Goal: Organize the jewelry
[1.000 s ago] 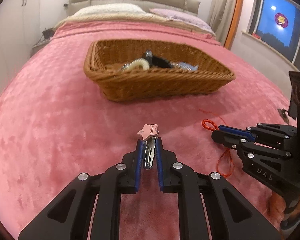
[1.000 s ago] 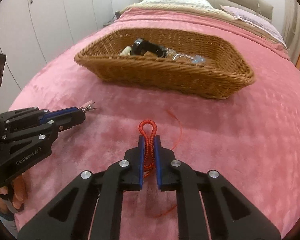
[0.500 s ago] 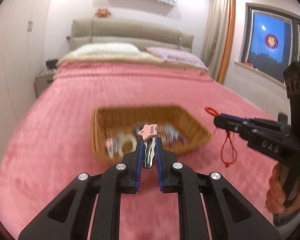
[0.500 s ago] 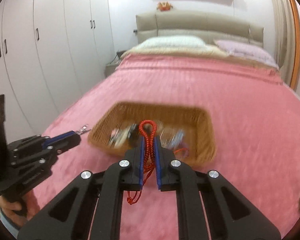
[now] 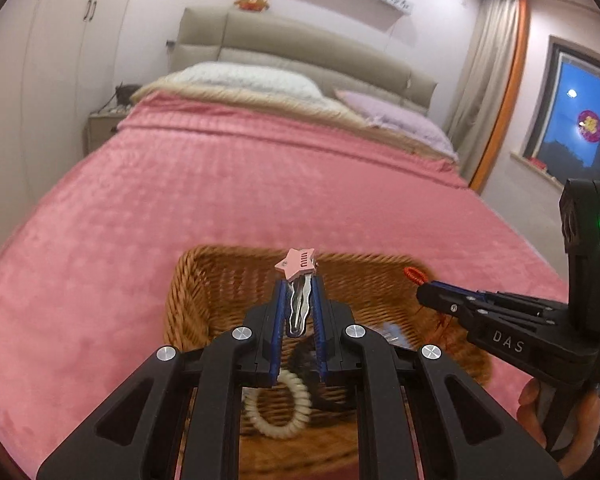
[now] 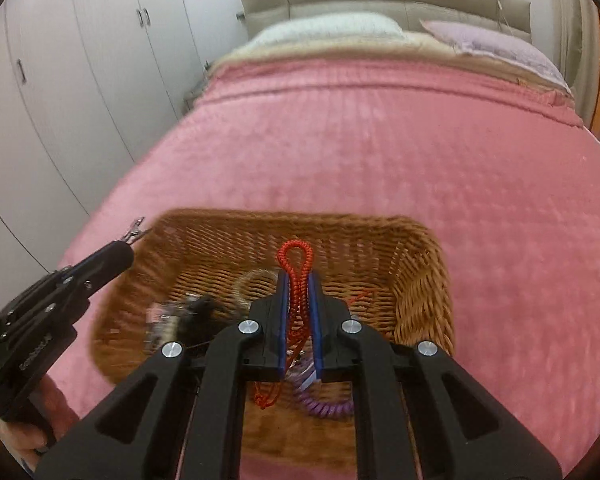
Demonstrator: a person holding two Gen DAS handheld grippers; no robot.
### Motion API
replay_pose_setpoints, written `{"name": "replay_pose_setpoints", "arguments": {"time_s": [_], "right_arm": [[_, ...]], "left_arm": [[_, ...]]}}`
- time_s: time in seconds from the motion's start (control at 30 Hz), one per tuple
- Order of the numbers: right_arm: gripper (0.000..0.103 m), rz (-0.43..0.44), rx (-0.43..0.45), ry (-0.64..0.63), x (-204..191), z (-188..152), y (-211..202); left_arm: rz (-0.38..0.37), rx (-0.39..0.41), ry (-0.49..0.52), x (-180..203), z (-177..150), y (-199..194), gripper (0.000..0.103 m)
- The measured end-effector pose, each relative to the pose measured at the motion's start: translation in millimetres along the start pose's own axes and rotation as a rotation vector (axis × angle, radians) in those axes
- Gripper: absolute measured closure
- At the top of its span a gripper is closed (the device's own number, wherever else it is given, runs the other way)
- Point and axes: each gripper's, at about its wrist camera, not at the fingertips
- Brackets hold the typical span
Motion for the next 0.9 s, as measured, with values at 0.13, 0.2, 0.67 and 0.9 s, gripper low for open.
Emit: {"name": "replay_pose_setpoints", "arguments": {"time_s": [0.13, 0.2, 0.67, 0.9], "right_arm": [[0.095, -0.010, -0.075, 0.000, 5.1, -8.4, 26.2], [0.095, -0.005, -0.103, 0.003, 5.3, -12.0, 36.2], [0.056, 0.029, -0.012, 0.044, 8.3, -18.4, -26.5], [0.053, 0.064, 0.149, 0.002, -18.3, -46.3, -105.0]], "left_arm": [[0.036, -0.046, 0.018, -9.7, -9.7, 24.2, 0.092], [0.034, -0.073, 0.008, -14.2, -14.3, 32.4, 0.092], [-0.052, 0.020, -0.018, -6.0, -11.7, -38.5, 0.047], [-0.019, 0.179, 0.048, 17.2, -36.6, -121.1, 0.022]]}}
Point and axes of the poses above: each gripper's, at about its wrist camera, not at the fingertips, and y roughly the way its jaws point, x to its right, z to its top, and after that the axes turned 10 degrees about -y, right-handed
